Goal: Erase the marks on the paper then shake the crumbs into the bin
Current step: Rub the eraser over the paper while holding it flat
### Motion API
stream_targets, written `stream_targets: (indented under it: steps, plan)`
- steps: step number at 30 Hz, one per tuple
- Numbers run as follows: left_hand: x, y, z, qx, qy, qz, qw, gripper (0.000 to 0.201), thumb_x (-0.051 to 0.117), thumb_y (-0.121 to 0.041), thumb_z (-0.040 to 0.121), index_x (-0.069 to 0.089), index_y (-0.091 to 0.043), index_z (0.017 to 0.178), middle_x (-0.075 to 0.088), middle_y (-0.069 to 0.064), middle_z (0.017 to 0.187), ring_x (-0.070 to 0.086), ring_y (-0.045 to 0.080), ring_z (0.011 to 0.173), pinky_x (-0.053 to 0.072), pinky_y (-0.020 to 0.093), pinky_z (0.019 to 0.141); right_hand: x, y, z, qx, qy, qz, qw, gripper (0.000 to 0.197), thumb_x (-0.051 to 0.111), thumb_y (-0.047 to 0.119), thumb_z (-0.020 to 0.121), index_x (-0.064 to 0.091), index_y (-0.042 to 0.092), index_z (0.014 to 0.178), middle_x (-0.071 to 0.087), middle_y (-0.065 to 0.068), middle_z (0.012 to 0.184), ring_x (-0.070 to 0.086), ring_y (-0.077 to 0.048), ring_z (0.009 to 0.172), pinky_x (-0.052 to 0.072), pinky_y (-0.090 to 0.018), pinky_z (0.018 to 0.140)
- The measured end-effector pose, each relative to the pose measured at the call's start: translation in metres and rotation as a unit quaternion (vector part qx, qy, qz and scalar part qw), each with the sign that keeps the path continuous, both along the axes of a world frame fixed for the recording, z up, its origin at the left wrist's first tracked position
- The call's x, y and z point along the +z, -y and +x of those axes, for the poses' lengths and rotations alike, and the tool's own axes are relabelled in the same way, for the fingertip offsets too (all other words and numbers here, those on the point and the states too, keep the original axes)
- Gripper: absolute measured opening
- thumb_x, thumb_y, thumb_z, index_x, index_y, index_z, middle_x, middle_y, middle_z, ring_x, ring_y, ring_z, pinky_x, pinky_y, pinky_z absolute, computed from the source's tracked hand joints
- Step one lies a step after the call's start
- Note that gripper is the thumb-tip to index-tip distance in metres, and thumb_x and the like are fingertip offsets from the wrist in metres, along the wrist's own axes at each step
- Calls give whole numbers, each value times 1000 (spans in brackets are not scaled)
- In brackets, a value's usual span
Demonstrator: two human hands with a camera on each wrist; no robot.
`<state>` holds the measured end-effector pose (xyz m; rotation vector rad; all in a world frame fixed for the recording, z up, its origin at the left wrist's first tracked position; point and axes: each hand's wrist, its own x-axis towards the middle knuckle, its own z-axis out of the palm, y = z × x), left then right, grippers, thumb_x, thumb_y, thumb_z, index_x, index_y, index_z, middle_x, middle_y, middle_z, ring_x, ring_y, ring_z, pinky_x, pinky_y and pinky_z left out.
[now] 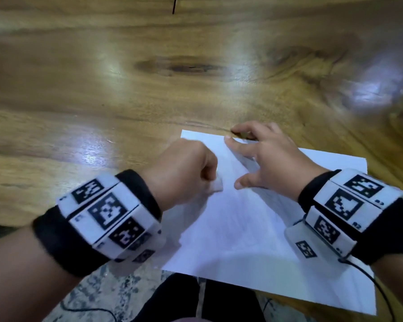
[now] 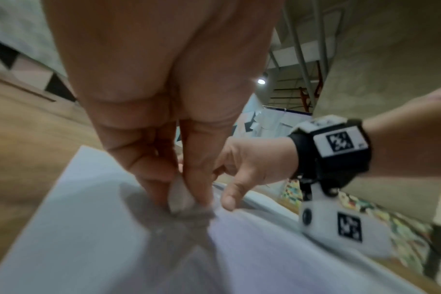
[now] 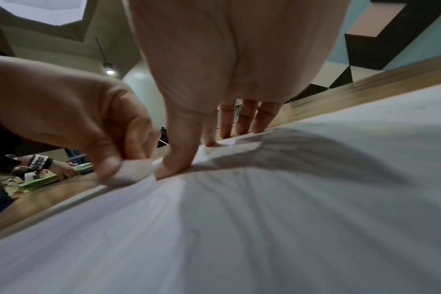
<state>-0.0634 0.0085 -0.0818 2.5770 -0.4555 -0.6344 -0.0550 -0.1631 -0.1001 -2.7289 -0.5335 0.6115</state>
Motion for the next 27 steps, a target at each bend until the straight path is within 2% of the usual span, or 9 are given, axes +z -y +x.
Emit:
stream_targets:
  steps: [2, 4, 7, 9, 12, 16, 20, 23, 27]
  plan:
    - [2, -5, 3, 19, -40, -1, 999, 14, 77, -24, 65, 66, -15, 66, 59, -9, 60, 49, 4, 58, 35, 11, 55, 0, -1, 0, 4, 2, 3, 1000, 85, 75, 44, 66, 35, 33, 140, 26, 12, 146, 22, -18, 125, 26, -37, 109]
    - [2, -6, 16, 78, -24, -13, 997, 11, 77, -19, 65, 70, -15, 72, 64, -3, 65, 54, 11, 62, 36, 13, 53, -2, 0, 0, -4, 8, 12, 1000, 86, 77, 40, 66, 35, 27, 141, 28, 12, 148, 24, -18, 127, 24, -29, 109]
    - [1, -5, 32, 137, 24, -31, 990, 12, 75, -16, 66, 70, -11, 75, 60, -3, 62, 56, 18, 71, 34, 17, 52, -3, 3, 0, -17, 12, 25, 999, 81, 78, 33, 68, 40, 21, 139, 31, 13, 149, 27, -17, 127, 18, -11, 95]
    - [-1, 0, 35, 163, 36, -36, 985, 12, 75, -17, 67, 69, -10, 75, 56, -6, 59, 52, 18, 72, 31, 17, 51, -2, 5, 1, -8, 10, 18, 1000, 79, 77, 33, 69, 41, 20, 138, 30, 13, 149, 27, -17, 127, 13, -7, 86]
    - [-3, 8, 37, 170, 45, -40, 984, 9, 74, -14, 68, 69, -10, 75, 58, -1, 64, 53, 19, 73, 34, 21, 53, -1, 4, 1, 12, 9, -4, 1000, 79, 73, 37, 71, 39, 20, 140, 26, 12, 151, 26, -19, 126, 13, -9, 85]
    - [-5, 8, 21, 110, 51, -27, 992, 11, 76, -22, 67, 69, -14, 72, 57, -4, 60, 52, 14, 65, 35, 19, 55, 1, 1, 1, 18, 7, -12, 1000, 77, 72, 38, 73, 39, 19, 140, 24, 11, 152, 25, -21, 125, 20, -16, 95]
    - [-2, 4, 16, 58, -3, -12, 998, 11, 77, -22, 65, 69, -15, 70, 54, -11, 56, 46, 4, 55, 33, 6, 48, 4, 0, 1, 17, 6, -15, 1000, 75, 72, 38, 73, 41, 19, 139, 24, 11, 151, 26, -21, 123, 20, -18, 97]
    - [-1, 12, 43, 102, 35, -45, 993, 9, 76, -14, 66, 68, -14, 71, 55, -9, 58, 52, 10, 59, 34, 8, 47, 5, -1, 0, 17, 6, -16, 1000, 77, 72, 38, 73, 39, 20, 140, 24, 11, 152, 26, -21, 123, 19, -18, 98]
    - [-3, 11, 35, 49, 57, -17, 997, 10, 76, -17, 66, 68, -13, 71, 57, -4, 59, 47, 11, 55, 32, 7, 47, 4, -1, 0, 11, 6, -13, 1000, 75, 72, 37, 73, 40, 21, 139, 24, 12, 151, 26, -20, 123, 22, -20, 98]
